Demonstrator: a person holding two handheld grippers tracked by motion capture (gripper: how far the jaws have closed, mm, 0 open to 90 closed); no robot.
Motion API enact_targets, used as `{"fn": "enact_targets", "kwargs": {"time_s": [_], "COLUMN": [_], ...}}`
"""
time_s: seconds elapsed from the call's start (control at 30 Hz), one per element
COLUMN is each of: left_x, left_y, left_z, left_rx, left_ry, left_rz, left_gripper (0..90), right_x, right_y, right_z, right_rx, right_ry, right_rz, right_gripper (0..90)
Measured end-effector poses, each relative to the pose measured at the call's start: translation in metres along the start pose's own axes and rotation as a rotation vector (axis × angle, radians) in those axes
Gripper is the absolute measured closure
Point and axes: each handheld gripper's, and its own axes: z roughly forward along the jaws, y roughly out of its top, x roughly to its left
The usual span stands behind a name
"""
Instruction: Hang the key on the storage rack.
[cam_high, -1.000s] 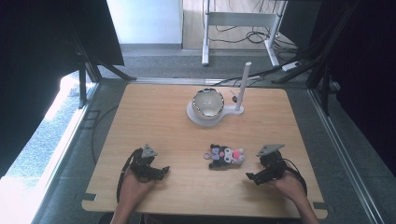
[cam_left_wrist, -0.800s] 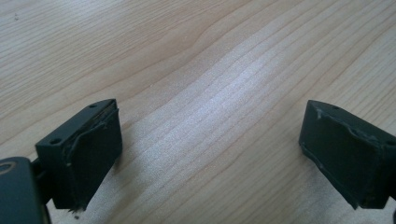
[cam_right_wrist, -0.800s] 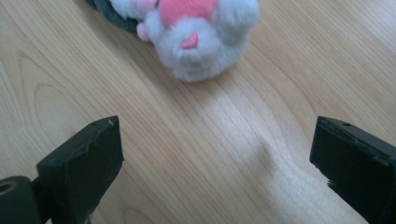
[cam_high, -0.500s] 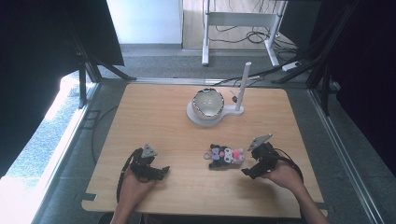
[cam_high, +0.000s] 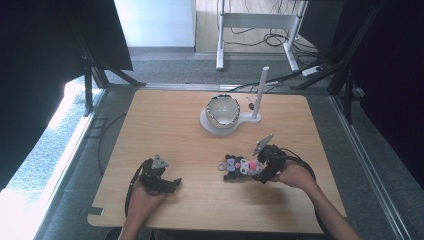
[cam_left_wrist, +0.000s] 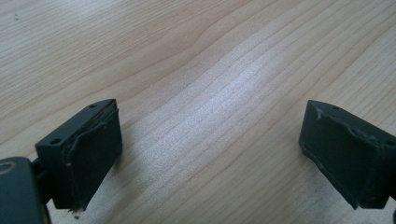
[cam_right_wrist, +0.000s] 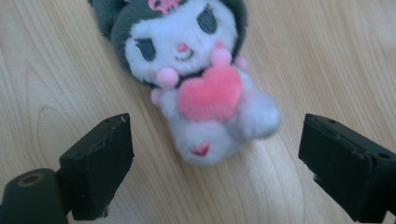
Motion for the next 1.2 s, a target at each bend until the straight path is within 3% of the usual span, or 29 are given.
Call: {"fn": "enact_targets", "kwargs": {"time_s": [0.17,0.2,0.3,0.33,0.4,0.43,0.5,0.53,0.63,0.87,0.97,1.2], "left_x": [0.000,0.000,0.000,0.000,0.000,0.000,0.000,0.000,0.000,0.000,0.000,0.000], "left_y": [0.000,0.000,0.000,0.000,0.000,0.000,0.000,0.000,0.000,0.000,0.000,0.000], "left_z": [0.000,0.000,0.000,0.000,0.000,0.000,0.000,0.000,0.000,0.000,0.000,0.000], "left_rx": [0.000,0.000,0.000,0.000,0.000,0.000,0.000,0.000,0.000,0.000,0.000,0.000], "left_ry": [0.000,-0.001,-0.001,-0.001,-0.001,-0.001,0.000,0.000,0.000,-0.001,-0.001,-0.001], "left_rz": [0.002,0.000,0.000,0.000,0.000,0.000,0.000,0.000,0.000,0.000,0.000,0.000], "left_gripper": [5.8,5.8,5.8,5.8,5.8,5.8,5.8,5.8,5.8,5.8,5.8,5.8], "right_x": [-0.001,-0.001,0.000,-0.001,-0.001,0.000,0.000,0.001,0.002,0.002,0.002,-0.004], "right_y": [0.016,0.022,0.027,0.031,0.032,0.038,0.041,0.046,0.053,0.057,0.055,0.052], "right_z": [0.003,0.007,0.011,0.015,0.017,0.021,0.022,0.024,0.028,0.033,0.033,0.023], "right_rx": [0.048,0.082,0.110,0.141,0.150,0.180,0.191,0.213,0.240,0.279,0.278,0.220], "right_ry": [0.024,0.034,0.041,0.050,0.053,0.063,0.066,0.071,0.080,0.099,0.092,0.104], "right_rz": [-0.051,-0.080,-0.089,-0.118,-0.128,-0.147,-0.163,-0.192,-0.215,-0.223,-0.160,-0.096], "right_gripper": [13.7,13.7,13.8,13.9,14.5,17.3,18.6,22.8,29.9,35.8,37.7,39.8]}}
